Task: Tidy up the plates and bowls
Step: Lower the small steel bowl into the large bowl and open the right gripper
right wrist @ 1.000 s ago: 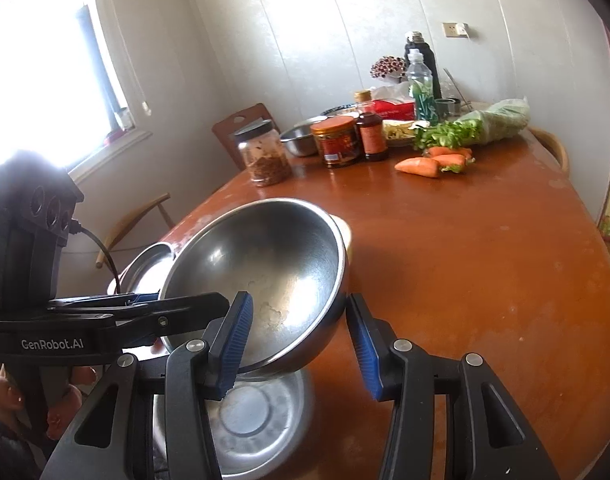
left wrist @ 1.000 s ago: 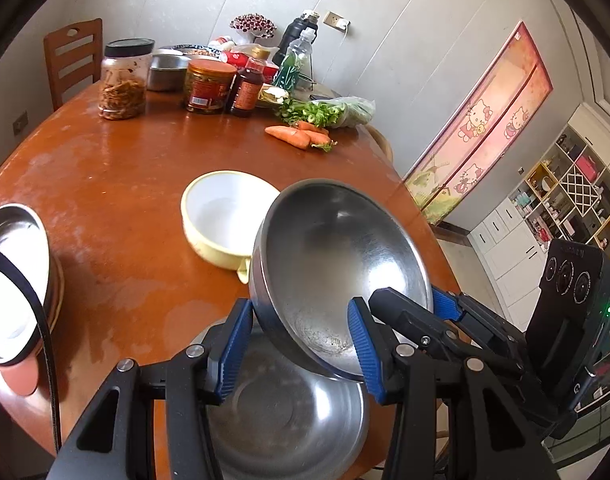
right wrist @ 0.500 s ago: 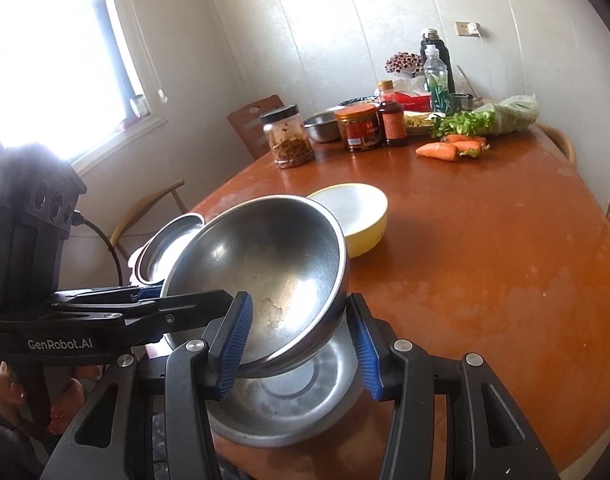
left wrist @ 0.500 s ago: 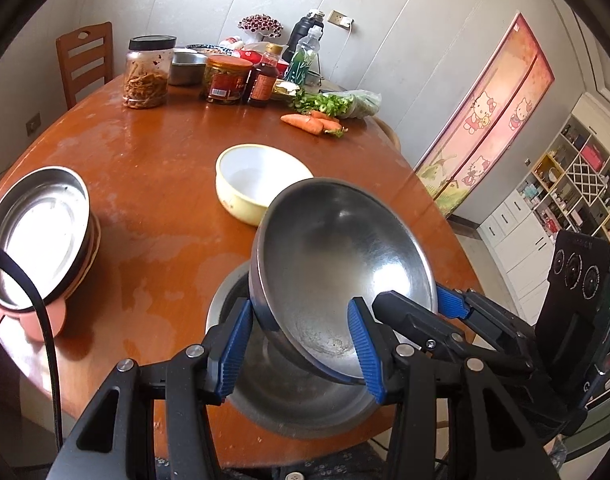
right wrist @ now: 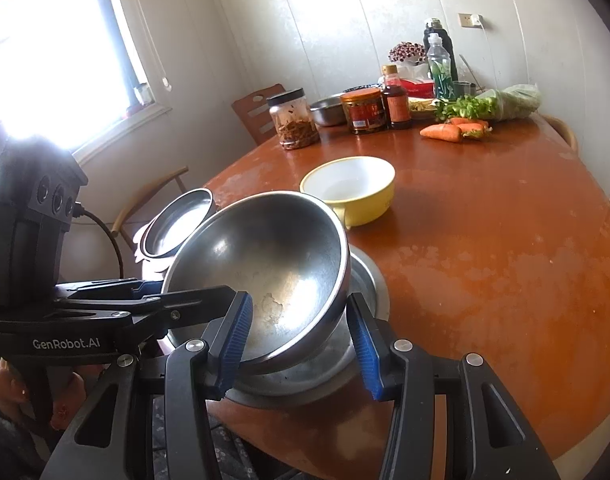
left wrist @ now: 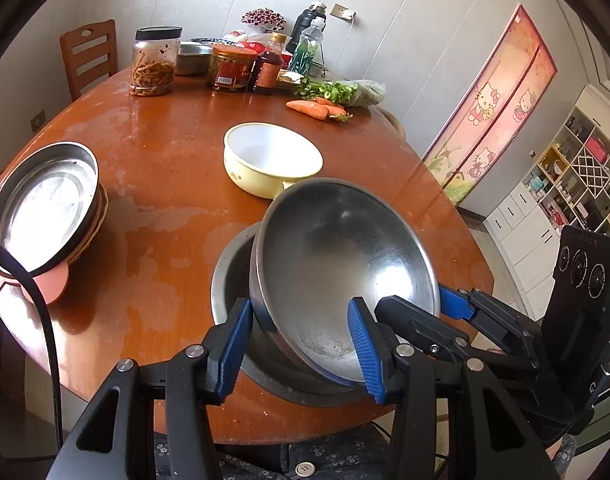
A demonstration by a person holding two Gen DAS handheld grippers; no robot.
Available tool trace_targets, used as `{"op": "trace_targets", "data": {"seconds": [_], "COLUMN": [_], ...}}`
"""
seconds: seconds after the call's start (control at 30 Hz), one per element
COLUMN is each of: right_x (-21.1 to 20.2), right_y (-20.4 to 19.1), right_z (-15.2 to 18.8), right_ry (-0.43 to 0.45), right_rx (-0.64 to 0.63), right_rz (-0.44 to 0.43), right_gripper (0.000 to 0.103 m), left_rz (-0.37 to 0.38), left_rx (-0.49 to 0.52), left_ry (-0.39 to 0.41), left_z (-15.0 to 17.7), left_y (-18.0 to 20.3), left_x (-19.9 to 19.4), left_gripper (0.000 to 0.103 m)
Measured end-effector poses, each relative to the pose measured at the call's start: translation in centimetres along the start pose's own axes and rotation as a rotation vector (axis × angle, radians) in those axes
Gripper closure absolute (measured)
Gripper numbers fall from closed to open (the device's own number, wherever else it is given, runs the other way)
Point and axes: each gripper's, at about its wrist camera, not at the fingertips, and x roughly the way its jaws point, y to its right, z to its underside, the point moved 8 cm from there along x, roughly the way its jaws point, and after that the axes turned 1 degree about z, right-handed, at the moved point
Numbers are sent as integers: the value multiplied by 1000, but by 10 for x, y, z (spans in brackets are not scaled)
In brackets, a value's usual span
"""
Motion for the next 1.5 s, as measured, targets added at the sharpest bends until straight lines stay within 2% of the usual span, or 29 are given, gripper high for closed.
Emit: {"op": "trace_targets", "data": {"seconds": [0.43,1.5], "right_x": [1,0], "right_y": [3,1], "right_z": [14,13], "right_ry": [-16,-12], "right_rx": [8,-31], "right_rz": [12,44], "right_gripper": [51,49], "left_rz": [-15,2], "left_rx": [6,-13], "left_ry": [-31,-29], "left_z": [6,5], "left_y": [0,-7], "left_x": [14,12], "left_gripper": [54,54]}}
